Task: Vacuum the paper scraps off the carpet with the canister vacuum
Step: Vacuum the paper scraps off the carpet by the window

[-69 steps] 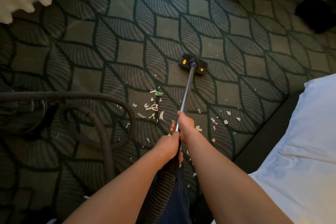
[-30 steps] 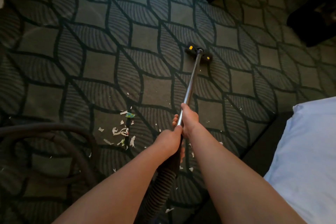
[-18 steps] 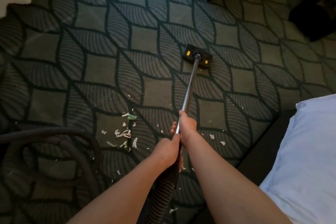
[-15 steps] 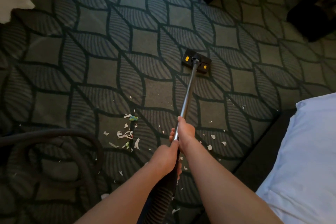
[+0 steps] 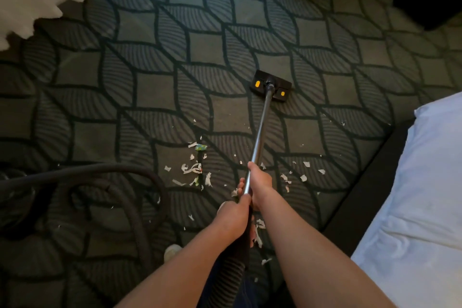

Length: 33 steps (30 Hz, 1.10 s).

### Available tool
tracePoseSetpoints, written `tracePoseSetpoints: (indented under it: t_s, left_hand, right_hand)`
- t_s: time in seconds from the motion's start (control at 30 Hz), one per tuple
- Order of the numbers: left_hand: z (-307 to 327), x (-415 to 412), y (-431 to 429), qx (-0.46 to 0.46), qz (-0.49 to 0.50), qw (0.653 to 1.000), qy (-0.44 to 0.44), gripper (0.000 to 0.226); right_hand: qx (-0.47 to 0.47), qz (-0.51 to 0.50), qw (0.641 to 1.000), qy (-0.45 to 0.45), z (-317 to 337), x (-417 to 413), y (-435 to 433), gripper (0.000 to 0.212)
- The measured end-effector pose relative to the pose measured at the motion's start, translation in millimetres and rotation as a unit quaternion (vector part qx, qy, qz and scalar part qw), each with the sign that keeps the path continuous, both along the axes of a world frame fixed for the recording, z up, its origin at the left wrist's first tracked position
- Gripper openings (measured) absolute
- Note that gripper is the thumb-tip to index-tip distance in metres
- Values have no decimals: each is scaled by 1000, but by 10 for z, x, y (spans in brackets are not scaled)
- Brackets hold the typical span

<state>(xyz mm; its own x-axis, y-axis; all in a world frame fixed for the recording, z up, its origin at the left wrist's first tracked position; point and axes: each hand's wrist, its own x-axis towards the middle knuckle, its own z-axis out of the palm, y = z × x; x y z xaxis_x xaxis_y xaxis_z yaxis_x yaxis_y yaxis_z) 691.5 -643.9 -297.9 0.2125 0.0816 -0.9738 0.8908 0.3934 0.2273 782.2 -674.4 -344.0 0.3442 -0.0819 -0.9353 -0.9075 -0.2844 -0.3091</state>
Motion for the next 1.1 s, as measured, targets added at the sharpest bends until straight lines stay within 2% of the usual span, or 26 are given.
tracePoseSetpoints:
  t_s: [0.23, 0.37, 0.53, 0.8, 1.1]
  left_hand:
    - [183, -598, 2, -10, 15, 1000, -13, 43]
    - [228, -866, -23, 4, -9, 1000, -9, 47]
    - [274, -1048, -10, 16, -41, 998, -49, 47]
    - [394, -624, -458, -15, -112, 988, -107, 51]
    - [165, 172, -1229, -24, -149, 982, -117, 49]
  right_hand:
    - [11, -28, 999, -9, 6, -648, -40, 32]
    - [15, -56, 998, -28, 48, -918, -71, 33]
    - [24, -103, 993, -54, 173, -1084, -102, 29]
    - [-7, -167, 979, -117, 409, -701, -703, 27]
    - [-27, -210, 969, -123, 186, 78, -1531, 32]
